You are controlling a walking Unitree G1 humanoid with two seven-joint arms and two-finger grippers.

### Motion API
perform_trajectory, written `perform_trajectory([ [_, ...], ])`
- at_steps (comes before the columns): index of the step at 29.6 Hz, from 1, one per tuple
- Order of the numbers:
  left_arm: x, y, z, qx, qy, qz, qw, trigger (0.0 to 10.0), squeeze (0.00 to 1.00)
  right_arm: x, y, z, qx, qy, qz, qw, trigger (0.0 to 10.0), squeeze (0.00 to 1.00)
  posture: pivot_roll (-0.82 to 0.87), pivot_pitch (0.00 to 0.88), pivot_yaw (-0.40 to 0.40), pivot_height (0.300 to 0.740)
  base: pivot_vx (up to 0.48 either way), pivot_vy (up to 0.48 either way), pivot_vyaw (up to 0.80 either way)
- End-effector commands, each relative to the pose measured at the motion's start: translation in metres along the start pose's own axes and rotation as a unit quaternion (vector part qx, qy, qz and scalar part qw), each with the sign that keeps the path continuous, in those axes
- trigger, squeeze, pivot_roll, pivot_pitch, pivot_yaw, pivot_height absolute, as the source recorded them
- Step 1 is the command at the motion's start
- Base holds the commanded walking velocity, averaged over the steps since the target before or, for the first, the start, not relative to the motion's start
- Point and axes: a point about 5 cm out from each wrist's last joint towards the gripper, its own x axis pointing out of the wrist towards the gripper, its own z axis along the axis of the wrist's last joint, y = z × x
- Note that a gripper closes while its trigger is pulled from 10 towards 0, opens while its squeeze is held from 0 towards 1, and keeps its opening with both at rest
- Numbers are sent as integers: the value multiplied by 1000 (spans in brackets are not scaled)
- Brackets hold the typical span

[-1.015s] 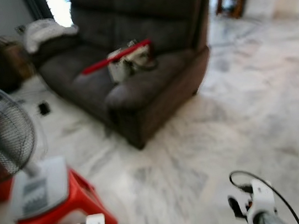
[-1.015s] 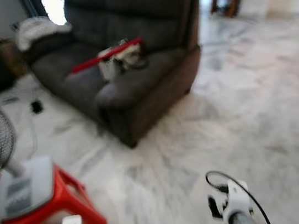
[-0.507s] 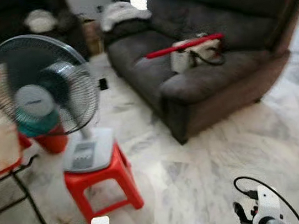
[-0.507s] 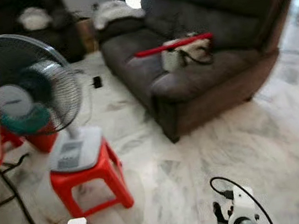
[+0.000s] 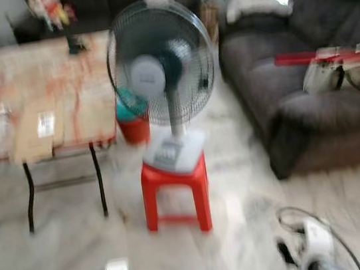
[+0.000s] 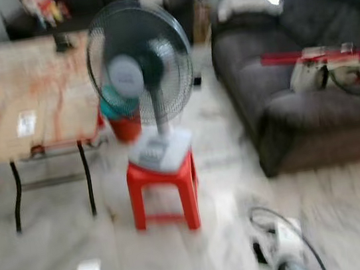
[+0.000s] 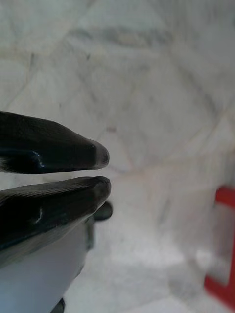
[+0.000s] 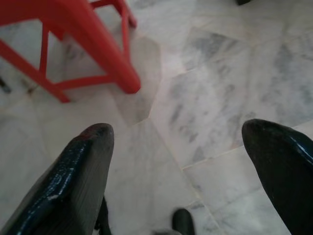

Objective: Picking trash to rubbish bin

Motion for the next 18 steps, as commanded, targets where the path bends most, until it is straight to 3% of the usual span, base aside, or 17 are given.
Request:
perform_trajectory([
  [1,0,-4,-1,-2,4,1,1000,10000,0,-1,-5,2,-3,-2,-7,1000,10000,0,-104,0,-1,740,0,0,794],
  [5,0,-5,-1,-2,4,0,1000,10000,0,0,-5,3,-2,-3,-6,1000,10000,0,-104,0,-1,740,0,0,717],
  [15,-1,-5,-4,-12,12,3,1000,10000,0,0,-4,4,13,-6,-4,1000,10000,0,-102,0,-3,740,0,0,0],
  [18,-1,-5,-5,-11,15,4,1000,10000,0,0,-5,4,13,-7,-4,1000,10000,0,-102,0,-3,740,0,286,0],
])
